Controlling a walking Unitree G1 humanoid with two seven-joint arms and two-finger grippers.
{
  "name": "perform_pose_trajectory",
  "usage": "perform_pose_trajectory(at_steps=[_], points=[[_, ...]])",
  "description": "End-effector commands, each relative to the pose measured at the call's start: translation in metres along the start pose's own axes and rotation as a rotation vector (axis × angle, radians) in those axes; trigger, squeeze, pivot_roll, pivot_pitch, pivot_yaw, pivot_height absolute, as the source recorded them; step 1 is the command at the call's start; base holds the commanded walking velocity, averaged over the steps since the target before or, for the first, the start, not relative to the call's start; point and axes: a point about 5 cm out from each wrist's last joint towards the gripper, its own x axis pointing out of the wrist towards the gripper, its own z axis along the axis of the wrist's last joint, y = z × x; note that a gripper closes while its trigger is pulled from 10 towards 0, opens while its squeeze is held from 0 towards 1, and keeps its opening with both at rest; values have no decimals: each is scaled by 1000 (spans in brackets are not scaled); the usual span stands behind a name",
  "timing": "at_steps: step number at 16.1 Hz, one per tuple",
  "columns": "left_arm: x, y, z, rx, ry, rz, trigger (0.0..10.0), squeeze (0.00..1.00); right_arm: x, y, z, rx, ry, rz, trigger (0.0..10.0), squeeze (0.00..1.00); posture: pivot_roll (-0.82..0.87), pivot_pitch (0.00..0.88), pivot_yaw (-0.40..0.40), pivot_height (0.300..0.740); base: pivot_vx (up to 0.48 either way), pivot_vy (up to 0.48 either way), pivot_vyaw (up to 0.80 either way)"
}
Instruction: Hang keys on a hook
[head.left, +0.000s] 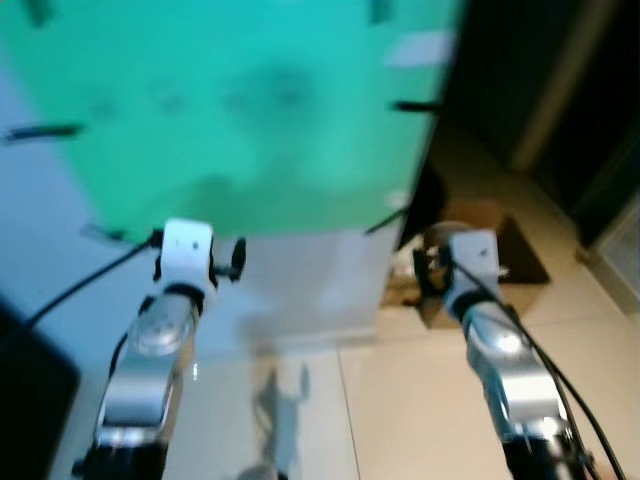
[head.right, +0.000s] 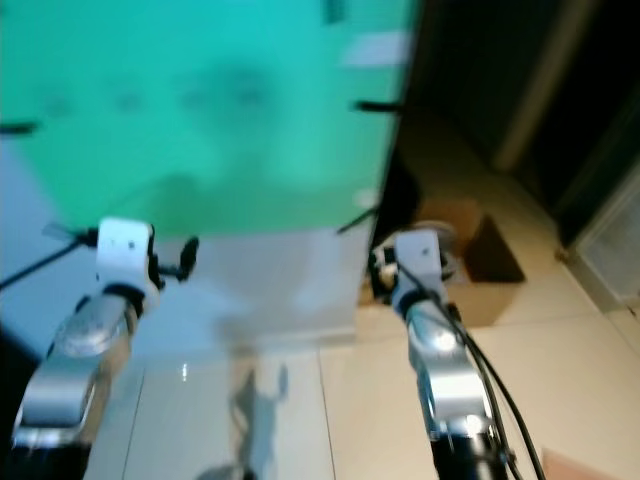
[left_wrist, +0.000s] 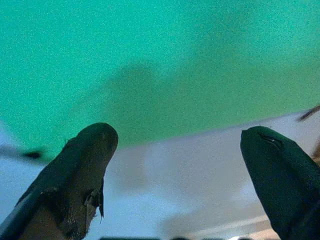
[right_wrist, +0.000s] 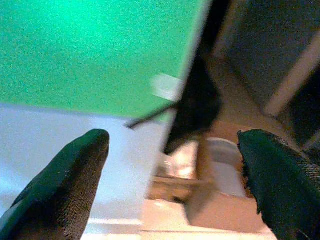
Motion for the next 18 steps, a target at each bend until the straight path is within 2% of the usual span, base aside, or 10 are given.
perform_pose_trajectory(at_steps=[1, 4, 6, 7, 11, 16, 18], points=[[0, -1, 1, 8, -7, 10, 10000, 0, 1, 0, -1, 17, 8, 9, 10000, 1000, -58, 0, -6, 740, 0, 0, 800], [0, -1, 2, 15, -17, 14, 10000, 0, 2, 3, -2, 28, 27, 24, 10000, 1000, -49, 0, -15, 740, 0, 0, 800], [-1, -1, 3, 26, -38, 21, 10000, 0, 4, 11, 4, 27, -10, 90, 10000, 1000, -45, 0, -17, 740, 0, 0, 800], [-1, -1, 4, 24, -45, 19, 10000, 0, 3, 10, 4, 72, -9, 70, 10000, 1000, -44, 0, -17, 740, 0, 0, 800], [-1, -1, 4, 30, -52, 11, 10000, 0, 1, 13, 1, 114, 1, 67, 10000, 1000, -47, 0, -7, 740, 0, -397, 800], [1, 0, 7, 14, -60, -7, 10000, 0, 0, 12, 0, 118, -5, 43, 10000, 1000, -49, 0, 2, 740, 0, 0, 0], [1, 0, 10, -3, -80, -24, 10000, 0, 1, 13, 0, 108, -1, 53, 10000, 1000, -50, 0, 6, 740, 268, 0, 0]])
